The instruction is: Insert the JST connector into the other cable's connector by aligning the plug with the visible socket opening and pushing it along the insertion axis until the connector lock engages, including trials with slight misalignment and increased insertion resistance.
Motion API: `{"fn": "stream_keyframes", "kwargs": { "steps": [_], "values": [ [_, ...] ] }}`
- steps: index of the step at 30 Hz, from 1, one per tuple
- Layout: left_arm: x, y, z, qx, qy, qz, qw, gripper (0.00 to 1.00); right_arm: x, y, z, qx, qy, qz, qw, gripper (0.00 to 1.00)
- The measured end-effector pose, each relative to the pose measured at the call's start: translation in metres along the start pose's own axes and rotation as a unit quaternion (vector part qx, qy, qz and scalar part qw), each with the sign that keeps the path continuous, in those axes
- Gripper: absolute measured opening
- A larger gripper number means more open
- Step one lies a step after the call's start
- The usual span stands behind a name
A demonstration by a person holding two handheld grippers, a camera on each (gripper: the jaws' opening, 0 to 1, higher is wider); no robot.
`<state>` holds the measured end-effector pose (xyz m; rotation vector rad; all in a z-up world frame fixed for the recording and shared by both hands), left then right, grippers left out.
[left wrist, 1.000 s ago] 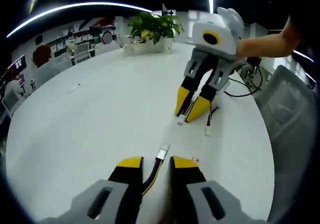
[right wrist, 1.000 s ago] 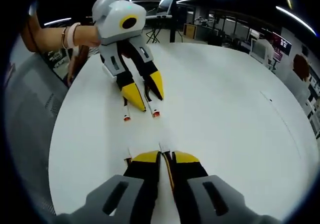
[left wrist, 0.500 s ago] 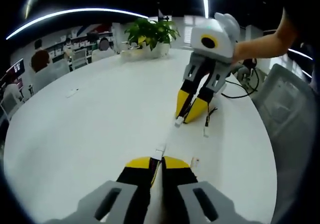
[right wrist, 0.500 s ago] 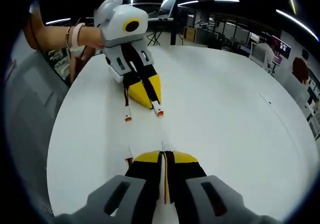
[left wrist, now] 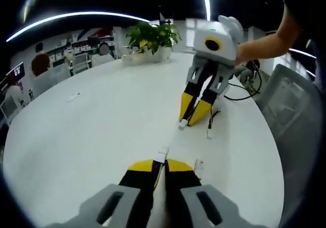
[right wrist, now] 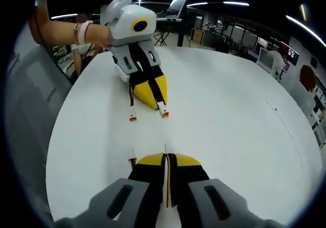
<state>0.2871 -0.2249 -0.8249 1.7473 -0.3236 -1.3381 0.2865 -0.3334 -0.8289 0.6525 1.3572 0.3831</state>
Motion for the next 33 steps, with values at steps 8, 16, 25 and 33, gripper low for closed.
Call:
{"fn": "stream_keyframes", "kwargs": {
  "steps": [8, 16, 25, 33],
  "values": [
    [0.0, 0.001, 0.001, 0.001, -0.003, -0.001, 1.0, 0.0, 0.0, 0.0, 0.001, 0.0, 0.001, 0.0, 1.0, 0.02],
    [-0.001, 0.001, 0.001, 0.005, -0.01, -0.011, 0.9999, 0.0, -0.002, -0.003, 0.007, -0.001, 0.001, -0.01, 1.0, 0.02],
    [-0.003, 0.002, 0.006, 0.026, -0.017, -0.031, 0.999, 0.0, -0.011, -0.003, 0.007, -0.009, 0.004, -0.018, 0.9998, 0.02],
    [-0.006, 0.01, 0.012, 0.033, -0.031, -0.025, 0.9987, 0.0, -0.021, 0.01, 0.004, -0.021, 0.007, -0.011, 0.9997, 0.02]
  ]
}}
Point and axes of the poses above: the point that each gripper's makers call its tool centre point, and the gripper's own axes: x roughly forward along the fingers, z roughly to its right, y roughly out of its top, the point moved 3 cm from there along -x, roughly backward along the fingers, and after that the axes turned 7 degrees about -z, right-handed, at the moved point
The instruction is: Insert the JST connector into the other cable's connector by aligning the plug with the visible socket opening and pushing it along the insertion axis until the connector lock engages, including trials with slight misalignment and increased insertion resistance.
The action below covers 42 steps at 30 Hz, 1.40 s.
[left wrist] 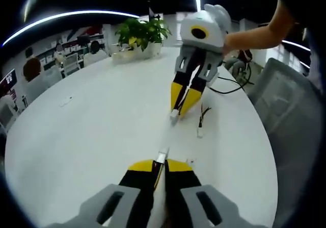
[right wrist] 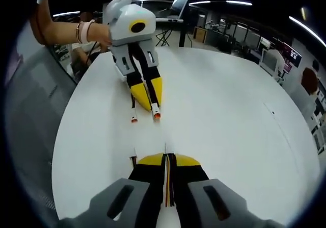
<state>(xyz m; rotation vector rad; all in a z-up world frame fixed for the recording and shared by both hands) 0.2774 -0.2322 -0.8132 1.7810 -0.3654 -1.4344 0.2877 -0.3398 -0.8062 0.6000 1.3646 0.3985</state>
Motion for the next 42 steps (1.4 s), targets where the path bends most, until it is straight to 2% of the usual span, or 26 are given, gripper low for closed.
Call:
{"fn": "stream_keyframes", "kwargs": {
  "steps": [8, 16, 25, 42],
  "values": [
    [-0.009, 0.014, 0.003, 0.028, -0.004, -0.003, 0.9996, 0.0, -0.007, 0.019, -0.003, -0.012, 0.005, 0.016, 0.9998, 0.02],
    [-0.01, 0.024, 0.008, 0.033, -0.009, 0.004, 0.9994, 0.0, -0.01, 0.035, -0.011, -0.032, 0.013, 0.032, 0.9989, 0.02],
    [-0.006, 0.03, 0.008, 0.035, -0.013, 0.007, 0.9993, 0.0, -0.01, 0.042, -0.013, -0.044, 0.013, 0.034, 0.9984, 0.02],
    [-0.006, 0.03, 0.005, 0.032, -0.016, 0.008, 0.9993, 0.0, -0.005, 0.041, -0.013, -0.051, 0.024, 0.028, 0.998, 0.02]
  ]
}}
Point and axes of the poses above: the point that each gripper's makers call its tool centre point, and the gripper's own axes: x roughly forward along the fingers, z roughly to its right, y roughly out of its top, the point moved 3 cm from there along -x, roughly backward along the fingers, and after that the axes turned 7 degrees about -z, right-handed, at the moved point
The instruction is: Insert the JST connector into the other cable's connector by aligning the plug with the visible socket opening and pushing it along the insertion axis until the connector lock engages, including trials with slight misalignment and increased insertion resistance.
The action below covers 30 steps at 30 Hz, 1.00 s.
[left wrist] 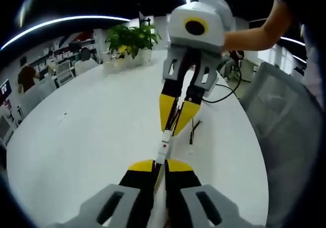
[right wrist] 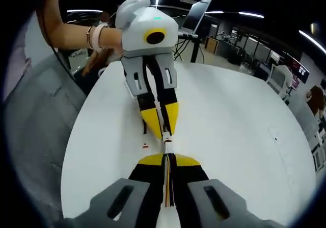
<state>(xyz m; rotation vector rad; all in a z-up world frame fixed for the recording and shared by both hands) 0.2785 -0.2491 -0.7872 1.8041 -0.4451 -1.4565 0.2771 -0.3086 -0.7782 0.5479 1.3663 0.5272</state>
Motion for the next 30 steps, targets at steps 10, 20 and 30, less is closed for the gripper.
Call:
{"fn": "stream_keyframes", "kwargs": {
  "steps": [10, 20, 30],
  "values": [
    [-0.002, 0.003, -0.002, 0.005, -0.002, 0.001, 1.0, 0.0, 0.0, -0.003, -0.003, -0.014, 0.001, -0.019, 0.9997, 0.02],
    [0.0, 0.005, -0.005, -0.003, -0.009, 0.001, 0.9999, 0.0, -0.002, -0.008, -0.002, -0.019, 0.007, -0.026, 0.9994, 0.02],
    [0.002, 0.01, -0.002, 0.006, -0.014, -0.004, 0.9999, 0.0, -0.006, -0.001, -0.005, -0.026, 0.007, -0.02, 0.9995, 0.02]
  ]
}}
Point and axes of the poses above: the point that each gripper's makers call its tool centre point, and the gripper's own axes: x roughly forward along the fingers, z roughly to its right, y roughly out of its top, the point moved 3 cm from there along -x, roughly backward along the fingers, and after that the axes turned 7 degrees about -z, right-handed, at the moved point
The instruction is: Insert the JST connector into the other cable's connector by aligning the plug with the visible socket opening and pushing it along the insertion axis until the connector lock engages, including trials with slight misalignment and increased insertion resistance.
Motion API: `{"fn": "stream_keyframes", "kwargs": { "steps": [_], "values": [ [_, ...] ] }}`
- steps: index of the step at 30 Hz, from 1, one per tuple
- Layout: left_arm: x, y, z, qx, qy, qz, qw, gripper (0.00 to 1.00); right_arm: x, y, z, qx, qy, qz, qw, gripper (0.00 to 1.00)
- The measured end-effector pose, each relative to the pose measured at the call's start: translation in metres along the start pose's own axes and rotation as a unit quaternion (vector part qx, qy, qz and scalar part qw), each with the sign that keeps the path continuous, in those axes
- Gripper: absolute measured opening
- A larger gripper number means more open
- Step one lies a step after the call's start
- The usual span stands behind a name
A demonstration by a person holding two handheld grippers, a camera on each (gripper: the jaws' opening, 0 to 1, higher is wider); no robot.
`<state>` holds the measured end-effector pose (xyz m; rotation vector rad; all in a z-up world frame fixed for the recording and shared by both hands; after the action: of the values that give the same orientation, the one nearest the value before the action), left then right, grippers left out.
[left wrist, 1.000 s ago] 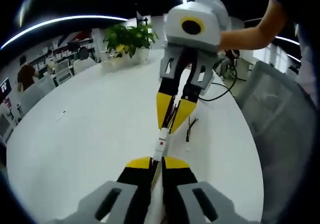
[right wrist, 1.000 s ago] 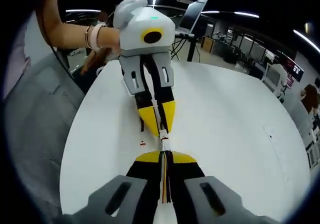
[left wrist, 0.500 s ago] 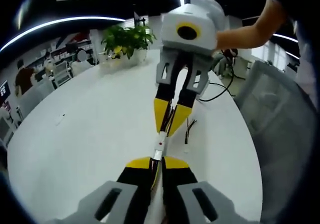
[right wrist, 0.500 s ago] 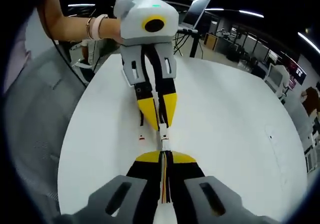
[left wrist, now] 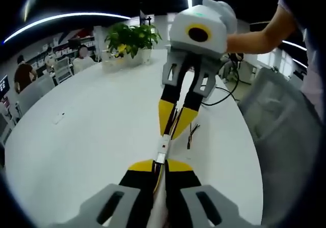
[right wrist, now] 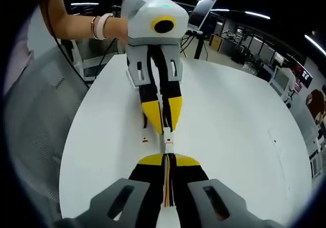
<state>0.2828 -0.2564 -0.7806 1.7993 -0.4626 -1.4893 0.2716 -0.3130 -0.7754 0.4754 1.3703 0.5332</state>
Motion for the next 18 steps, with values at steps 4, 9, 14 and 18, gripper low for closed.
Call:
{"fn": "stream_keyframes", "kwargs": {
  "steps": [4, 9, 14, 18],
  "values": [
    [0.0009, 0.0014, 0.0006, 0.004, 0.002, -0.006, 1.0, 0.0, 0.0002, -0.0017, 0.0036, -0.007, 0.0, -0.007, 1.0, 0.02],
    [-0.0017, 0.0053, -0.0001, 0.0, 0.004, 0.003, 1.0, 0.0, -0.0025, -0.001, 0.0064, 0.003, -0.001, 0.002, 1.0, 0.02],
    [-0.0032, 0.0058, 0.0013, -0.001, 0.001, 0.004, 1.0, 0.0, -0.003, -0.0002, 0.005, 0.004, 0.001, 0.004, 1.0, 0.02],
    [-0.0072, 0.0073, 0.002, -0.008, 0.0, 0.011, 0.9999, 0.0, -0.0046, 0.0002, 0.0058, 0.013, 0.004, 0.013, 0.9998, 0.01]
  ]
}}
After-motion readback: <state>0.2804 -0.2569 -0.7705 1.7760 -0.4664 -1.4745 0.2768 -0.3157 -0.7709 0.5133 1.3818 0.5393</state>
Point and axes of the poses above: the point that each gripper's makers call its tool centre point, and the gripper's own axes: x roughly forward along the fingers, z roughly to its right, y roughly out of its top, the point moved 3 cm from there along -x, roughly backward along the fingers, and after that the axes turned 7 degrees about -z, right-handed, at the moved point
